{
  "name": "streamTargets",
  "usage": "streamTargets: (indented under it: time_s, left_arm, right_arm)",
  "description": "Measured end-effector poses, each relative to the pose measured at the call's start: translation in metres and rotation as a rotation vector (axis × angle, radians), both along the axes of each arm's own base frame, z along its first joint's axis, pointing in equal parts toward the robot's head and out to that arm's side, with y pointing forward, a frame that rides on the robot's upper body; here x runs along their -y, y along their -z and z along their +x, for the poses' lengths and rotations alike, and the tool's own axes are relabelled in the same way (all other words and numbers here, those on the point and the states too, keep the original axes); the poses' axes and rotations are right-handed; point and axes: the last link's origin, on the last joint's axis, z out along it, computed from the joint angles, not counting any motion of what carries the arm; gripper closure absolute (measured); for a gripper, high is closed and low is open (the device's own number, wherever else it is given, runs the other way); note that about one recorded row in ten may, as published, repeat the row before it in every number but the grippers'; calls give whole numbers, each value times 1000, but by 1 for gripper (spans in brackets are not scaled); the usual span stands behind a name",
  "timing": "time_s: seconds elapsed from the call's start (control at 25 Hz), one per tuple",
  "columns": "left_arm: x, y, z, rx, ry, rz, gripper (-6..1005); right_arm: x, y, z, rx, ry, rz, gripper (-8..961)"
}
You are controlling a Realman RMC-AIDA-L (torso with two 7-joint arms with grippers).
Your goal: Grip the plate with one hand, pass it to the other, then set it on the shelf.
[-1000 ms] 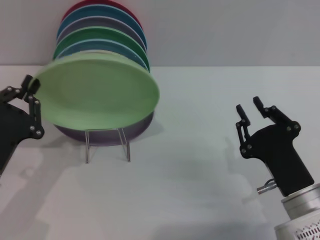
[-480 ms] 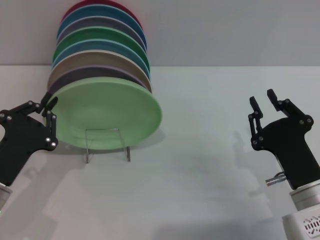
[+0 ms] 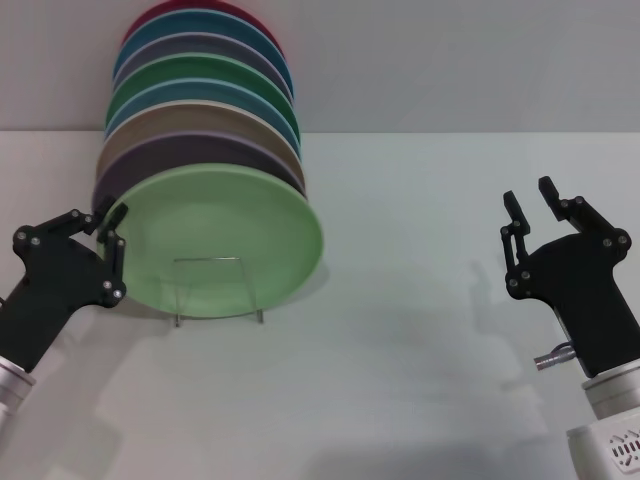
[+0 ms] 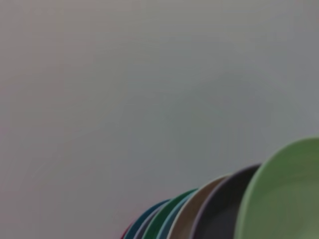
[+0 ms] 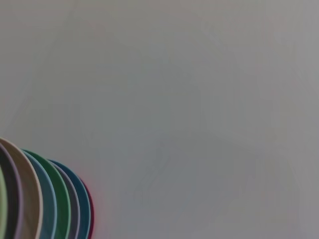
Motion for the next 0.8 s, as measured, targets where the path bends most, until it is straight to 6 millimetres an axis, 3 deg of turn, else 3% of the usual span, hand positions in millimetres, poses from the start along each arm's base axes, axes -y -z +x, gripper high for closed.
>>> streamTargets:
  time_s: [0.2, 0.44, 0.6, 0.8]
  left_arm:
    - [1, 5, 2, -35, 10, 1, 903]
    - [4, 0, 1, -26, 11, 48, 698]
    - [19, -9, -3, 21, 7, 115, 528]
    - [41, -13, -5, 124, 0, 140, 500]
  right_arm:
    - [-1, 0, 1, 3, 2, -4, 598]
    - [-5, -3, 2, 4, 4, 4, 588]
    - [-10, -7, 4, -6, 13, 20, 581]
    - [-16, -15, 10, -18, 38, 49, 573]
